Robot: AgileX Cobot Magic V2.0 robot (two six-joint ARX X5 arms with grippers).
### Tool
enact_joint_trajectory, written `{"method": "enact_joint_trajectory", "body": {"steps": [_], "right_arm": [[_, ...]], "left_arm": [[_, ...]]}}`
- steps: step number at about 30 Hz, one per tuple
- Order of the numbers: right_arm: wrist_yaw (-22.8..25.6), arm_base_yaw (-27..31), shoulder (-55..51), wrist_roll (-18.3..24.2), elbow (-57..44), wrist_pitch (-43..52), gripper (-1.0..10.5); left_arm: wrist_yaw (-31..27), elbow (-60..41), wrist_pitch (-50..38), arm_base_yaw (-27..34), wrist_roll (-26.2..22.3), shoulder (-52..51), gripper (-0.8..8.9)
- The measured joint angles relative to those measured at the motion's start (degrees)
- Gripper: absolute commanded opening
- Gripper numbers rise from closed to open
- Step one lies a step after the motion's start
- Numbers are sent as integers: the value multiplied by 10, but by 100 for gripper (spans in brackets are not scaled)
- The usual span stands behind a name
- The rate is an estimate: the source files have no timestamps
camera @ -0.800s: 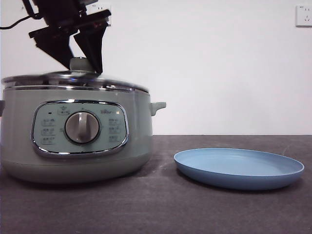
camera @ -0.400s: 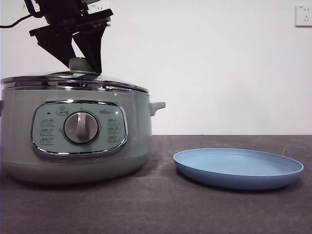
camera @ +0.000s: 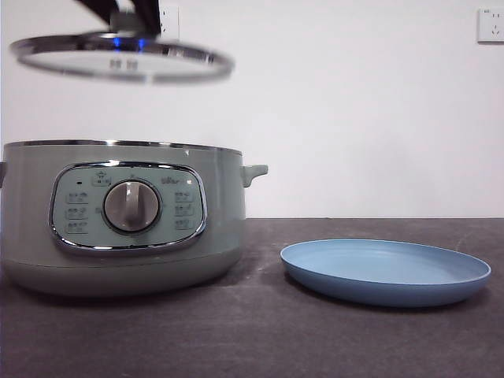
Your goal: Take the potato out from the steamer,put the potato on the plate,close the lid
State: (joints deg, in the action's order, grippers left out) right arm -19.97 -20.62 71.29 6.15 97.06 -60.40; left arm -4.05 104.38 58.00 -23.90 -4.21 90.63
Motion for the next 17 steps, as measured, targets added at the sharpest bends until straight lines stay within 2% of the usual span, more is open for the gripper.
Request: {"method": "enact_joint_trajectory", "body": {"steps": [6,13,17], "right_arm": [[-82,-9,1,-27,0,35,594],[-76,-72,50,-49,2,72,594],[-26,-124,110,-51,3,101,595]], "left_arm": [[-76,103,49,0,-26,0,-8],[-184,210,84,14,-45,0,-8],[-241,259,114,26,-53,0,-8]]}}
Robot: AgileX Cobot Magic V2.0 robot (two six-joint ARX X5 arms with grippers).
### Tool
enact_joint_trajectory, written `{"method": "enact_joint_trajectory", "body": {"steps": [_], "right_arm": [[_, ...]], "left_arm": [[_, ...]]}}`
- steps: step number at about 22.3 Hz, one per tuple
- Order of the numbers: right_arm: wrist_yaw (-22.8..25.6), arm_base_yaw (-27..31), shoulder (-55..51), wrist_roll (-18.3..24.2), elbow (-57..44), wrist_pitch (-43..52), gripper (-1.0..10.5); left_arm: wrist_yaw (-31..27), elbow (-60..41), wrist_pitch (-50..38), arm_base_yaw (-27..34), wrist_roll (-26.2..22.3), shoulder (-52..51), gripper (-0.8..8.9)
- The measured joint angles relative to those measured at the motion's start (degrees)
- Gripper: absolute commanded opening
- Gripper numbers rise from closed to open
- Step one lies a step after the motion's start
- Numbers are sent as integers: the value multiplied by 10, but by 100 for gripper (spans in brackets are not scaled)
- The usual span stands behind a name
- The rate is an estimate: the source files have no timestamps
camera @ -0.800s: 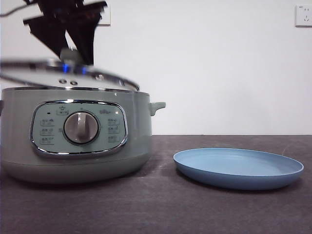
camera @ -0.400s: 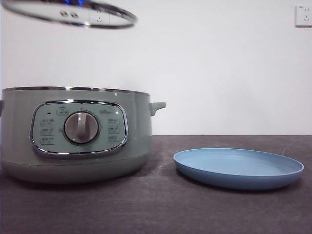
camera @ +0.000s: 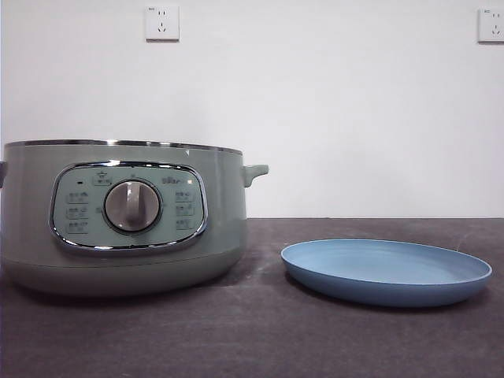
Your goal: Take the potato out from the steamer,put the potato on the plate,close the lid
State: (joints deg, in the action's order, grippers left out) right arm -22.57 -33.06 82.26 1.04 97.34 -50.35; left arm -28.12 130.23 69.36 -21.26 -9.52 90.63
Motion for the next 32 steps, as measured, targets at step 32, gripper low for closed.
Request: {"method": "enact_joint_trajectory", "body": {"steps": [32], "right_arm": [[181,-150,518,83,317,-90,210]], "left_arm": [[31,30,72,96,-4,0,-8]]}}
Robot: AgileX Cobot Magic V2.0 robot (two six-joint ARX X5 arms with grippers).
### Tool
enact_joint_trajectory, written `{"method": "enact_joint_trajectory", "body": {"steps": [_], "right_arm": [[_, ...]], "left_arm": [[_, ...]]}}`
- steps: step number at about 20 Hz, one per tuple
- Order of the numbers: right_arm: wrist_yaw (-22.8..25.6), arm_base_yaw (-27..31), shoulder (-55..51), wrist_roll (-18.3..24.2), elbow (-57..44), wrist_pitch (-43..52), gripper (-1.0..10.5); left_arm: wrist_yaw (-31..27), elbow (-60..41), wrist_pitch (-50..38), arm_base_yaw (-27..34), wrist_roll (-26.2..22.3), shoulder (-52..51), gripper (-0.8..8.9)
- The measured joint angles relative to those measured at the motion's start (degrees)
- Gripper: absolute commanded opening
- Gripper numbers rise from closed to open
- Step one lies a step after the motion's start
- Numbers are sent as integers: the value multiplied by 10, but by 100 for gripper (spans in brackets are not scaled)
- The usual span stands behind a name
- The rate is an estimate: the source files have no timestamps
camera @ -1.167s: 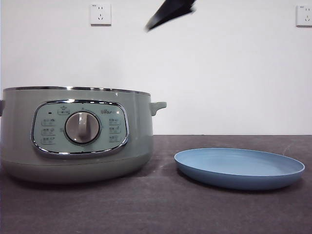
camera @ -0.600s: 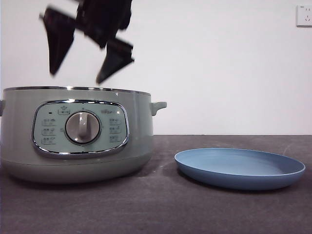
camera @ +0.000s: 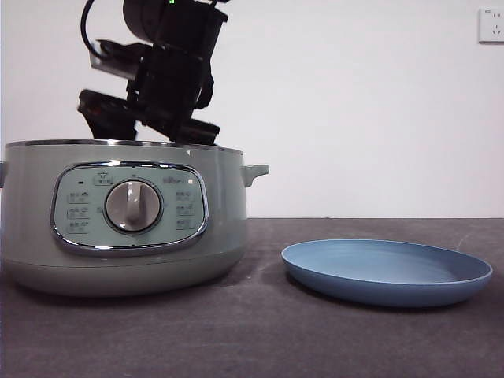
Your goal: Take the potato out from the steamer,put the potato on the plate,close the lid
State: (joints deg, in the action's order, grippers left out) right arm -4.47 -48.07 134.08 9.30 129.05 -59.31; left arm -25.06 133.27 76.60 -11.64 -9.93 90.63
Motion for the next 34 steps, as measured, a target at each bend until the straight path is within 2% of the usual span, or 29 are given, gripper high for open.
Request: {"method": "enact_joint_trajectory", "body": {"steps": [1,2,6,9,12,14,17,22,26,30,34], "right_arm": [[0,0,5,4,0,-3,19],[0,0,6,7,0,-2,-8],[2,4,-22,8,0,-7,-8],[2,18,-151,8,2,0,-8],[2,50,-288,7,6,-24,-8],[23,77,-352,-1,6,-84,-8],[86,130,-397,-17,6,-185,-8],[91,241,-395,-66,-5,-188,-8],[90,281,-393,-85,-101,-188,-8],[90,292,-388,-91,-240,-174,-8],[81,286,-388,-105,-384,-61,-8]], "left_arm": [[15,0,0,0,0,0,-8],[21,0,0,0,0,0,-8],[20,0,0,0,0,0,-8],[23,0,0,0,0,0,-8],[66,0,0,1,0,0,-8],[76,0,0,1,0,0,-8],[106,0,0,1,0,0,-8],[110,0,0,1,5,0,-8],[137,0,0,1,6,0,-8],[139,0,0,1,6,0,-8],[168,0,0,1,9,0,-8]]}}
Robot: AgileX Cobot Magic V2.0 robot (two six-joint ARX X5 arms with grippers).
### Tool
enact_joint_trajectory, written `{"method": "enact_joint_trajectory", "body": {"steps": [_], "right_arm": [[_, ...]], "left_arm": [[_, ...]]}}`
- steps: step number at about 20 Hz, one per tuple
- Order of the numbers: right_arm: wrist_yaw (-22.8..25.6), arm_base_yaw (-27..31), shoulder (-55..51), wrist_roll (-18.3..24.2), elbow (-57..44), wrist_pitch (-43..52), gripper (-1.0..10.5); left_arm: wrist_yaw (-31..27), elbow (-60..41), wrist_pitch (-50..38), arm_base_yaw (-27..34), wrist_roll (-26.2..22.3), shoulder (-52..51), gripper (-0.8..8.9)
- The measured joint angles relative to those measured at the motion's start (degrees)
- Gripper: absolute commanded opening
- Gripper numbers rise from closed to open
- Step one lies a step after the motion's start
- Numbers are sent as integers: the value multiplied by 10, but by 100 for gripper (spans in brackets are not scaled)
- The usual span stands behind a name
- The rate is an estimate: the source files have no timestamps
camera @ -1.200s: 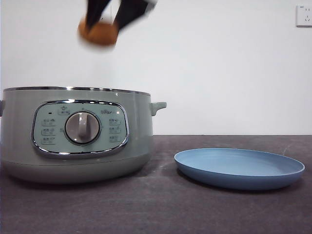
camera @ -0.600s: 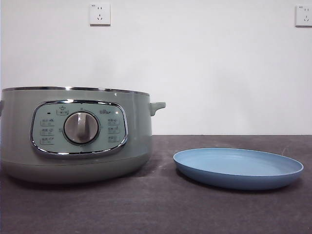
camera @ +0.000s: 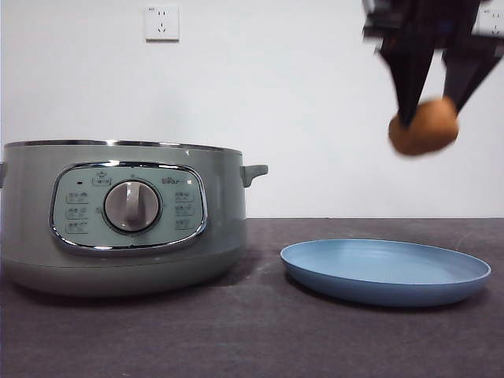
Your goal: Take the potato out from the steamer,put the potato on the plate,close the lid
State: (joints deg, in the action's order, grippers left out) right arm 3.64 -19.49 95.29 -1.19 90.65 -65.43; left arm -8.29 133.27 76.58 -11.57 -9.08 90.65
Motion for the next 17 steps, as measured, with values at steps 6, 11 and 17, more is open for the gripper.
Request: {"method": "enact_joint_trajectory", "body": {"steps": [6,11,17], "right_arm": [[-81,-9,0,-12,-189,191,-8],[-82,-12,0,-12,-269,250,-8],[-82,-12,0,-10,-271,253,-7]], "left_arm": [[35,0,1,1,8,4,-8],[46,0,1,-1,9,18,-8],[73,0,1,-1,12,28,-8]]}}
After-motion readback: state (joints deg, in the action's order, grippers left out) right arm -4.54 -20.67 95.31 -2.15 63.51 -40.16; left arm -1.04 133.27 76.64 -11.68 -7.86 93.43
